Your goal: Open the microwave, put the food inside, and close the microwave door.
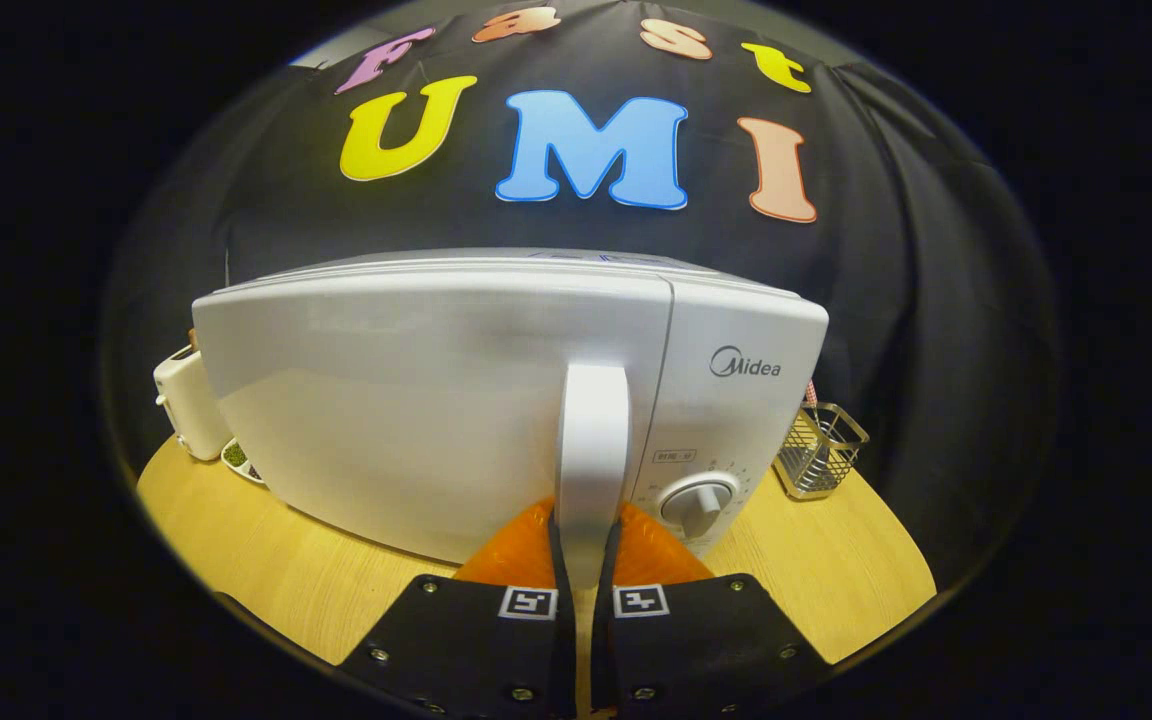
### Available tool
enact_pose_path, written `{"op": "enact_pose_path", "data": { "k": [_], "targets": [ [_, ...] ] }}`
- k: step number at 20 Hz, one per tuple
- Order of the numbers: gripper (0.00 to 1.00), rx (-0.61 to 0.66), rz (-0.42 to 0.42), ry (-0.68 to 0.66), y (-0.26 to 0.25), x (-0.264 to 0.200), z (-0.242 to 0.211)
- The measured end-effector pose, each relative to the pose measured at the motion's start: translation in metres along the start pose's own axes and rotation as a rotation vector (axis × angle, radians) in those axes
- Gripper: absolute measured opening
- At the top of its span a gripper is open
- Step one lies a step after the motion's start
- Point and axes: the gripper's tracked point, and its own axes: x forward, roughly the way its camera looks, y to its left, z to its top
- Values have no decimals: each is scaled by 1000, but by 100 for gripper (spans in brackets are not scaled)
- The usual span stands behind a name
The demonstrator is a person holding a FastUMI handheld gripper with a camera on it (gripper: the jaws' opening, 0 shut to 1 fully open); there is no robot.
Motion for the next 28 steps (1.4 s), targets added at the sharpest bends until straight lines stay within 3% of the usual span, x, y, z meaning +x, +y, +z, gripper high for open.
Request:
{"op": "enact_pose_path", "data": {
  "k": [4,7,15,28],
  "targets": [
    [6,-7,-8,22,1,-6,-3],
    [6,-69,-6,-6,8,-36,-15],
    [6,-47,40,105,26,-77,-35],
    [6,-36,76,129,71,-144,-61]
  ]
}}
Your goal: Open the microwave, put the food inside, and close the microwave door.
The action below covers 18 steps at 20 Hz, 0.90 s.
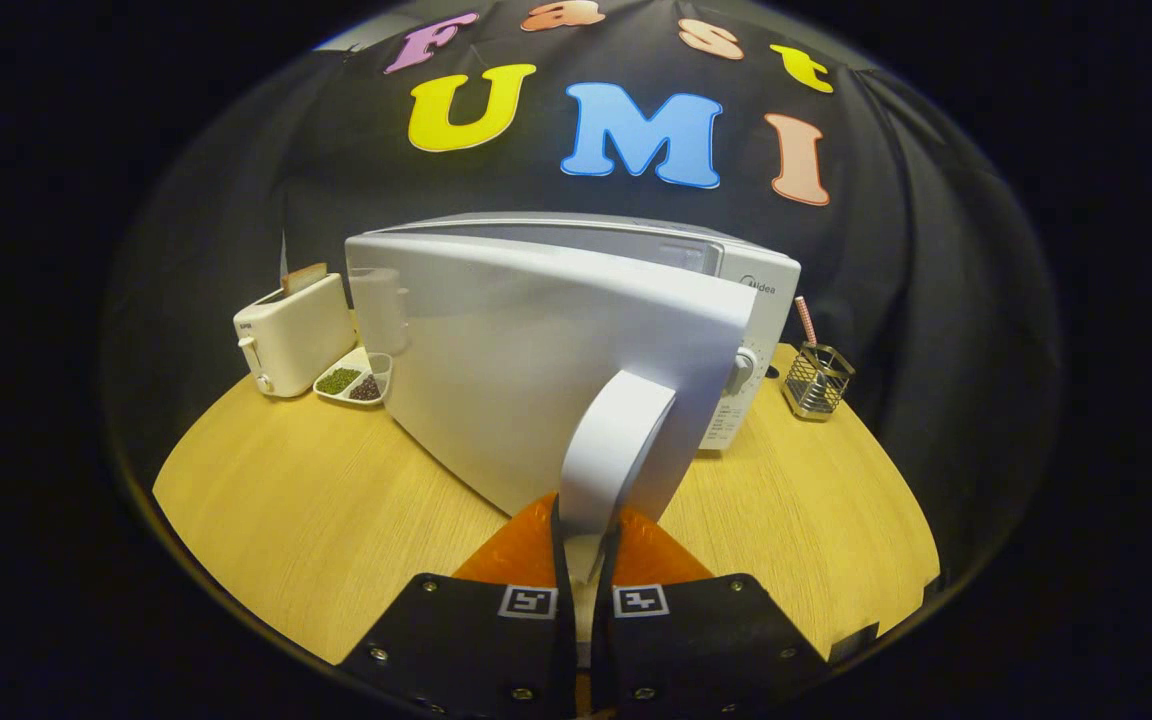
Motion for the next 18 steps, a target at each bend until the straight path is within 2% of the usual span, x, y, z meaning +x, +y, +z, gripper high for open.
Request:
{"op": "enact_pose_path", "data": {
  "k": [11,14,18],
  "targets": [
    [7,-37,86,-36,71,-46,-25],
    [10,-41,142,-21,104,-62,-31],
    [14,-116,209,-12,145,-80,-41]
  ]
}}
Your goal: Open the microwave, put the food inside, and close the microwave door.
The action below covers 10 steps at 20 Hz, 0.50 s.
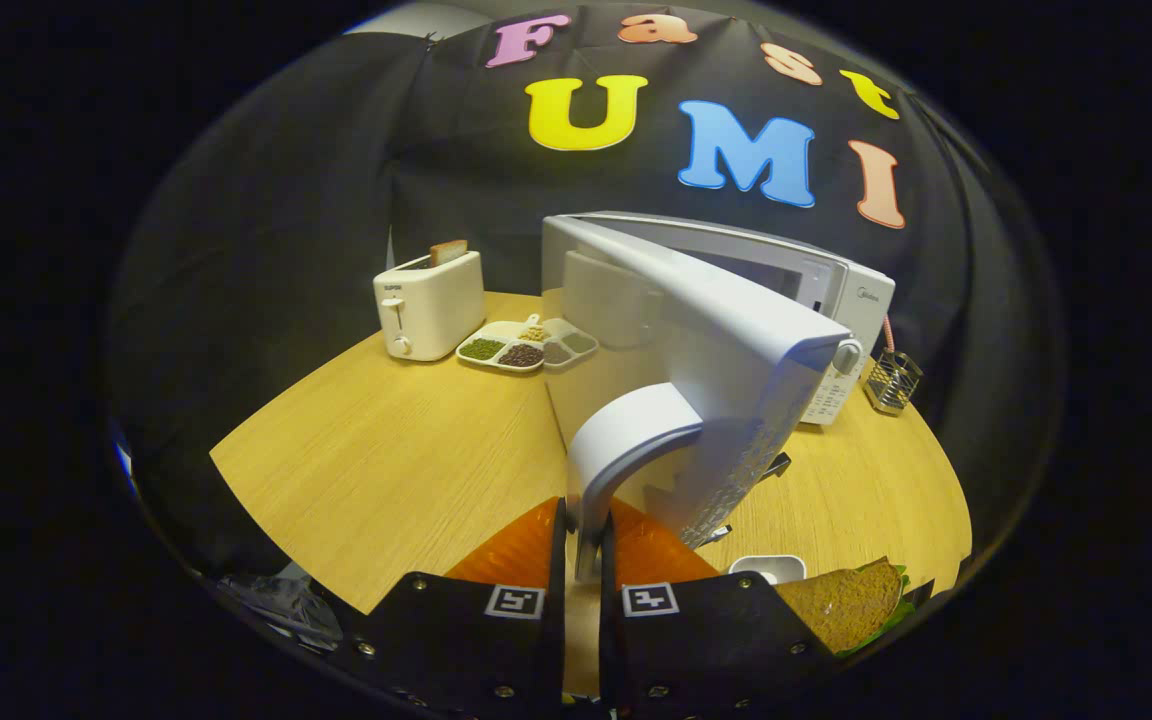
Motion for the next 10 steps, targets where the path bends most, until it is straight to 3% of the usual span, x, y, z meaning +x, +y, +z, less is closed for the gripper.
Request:
{"op": "enact_pose_path", "data": {
  "k": [3,4,5,6,10],
  "targets": [
    [18,-61,25,0,28,-6,-4],
    [28,-79,29,-1,35,-7,-3],
    [30,-91,26,0,41,-8,-5],
    [41,-103,18,4,44,-7,-5],
    [52,-105,13,34,60,-10,-5]
  ]
}}
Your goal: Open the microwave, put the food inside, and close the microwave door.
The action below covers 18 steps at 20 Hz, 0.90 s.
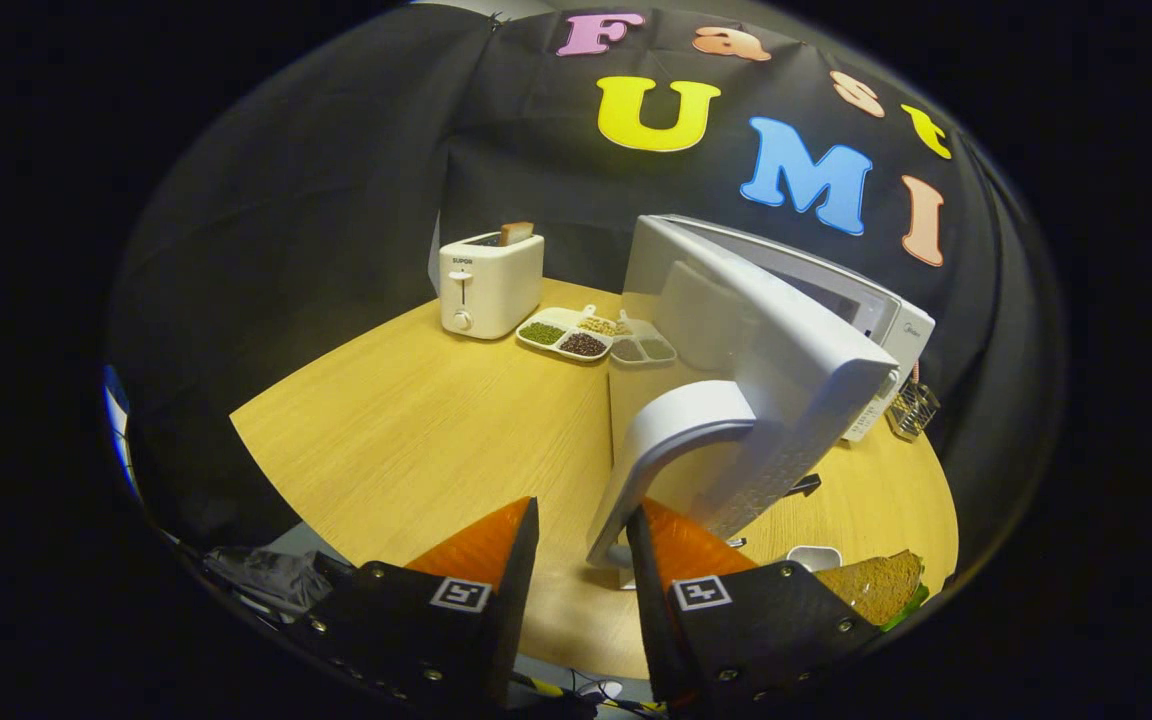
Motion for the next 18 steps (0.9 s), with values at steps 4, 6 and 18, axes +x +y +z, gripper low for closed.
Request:
{"op": "enact_pose_path", "data": {
  "k": [4,6,18],
  "targets": [
    [53,4,-12,30,20,0,3],
    [53,-17,-10,41,35,1,7],
    [55,-135,190,0,112,1,27]
  ]
}}
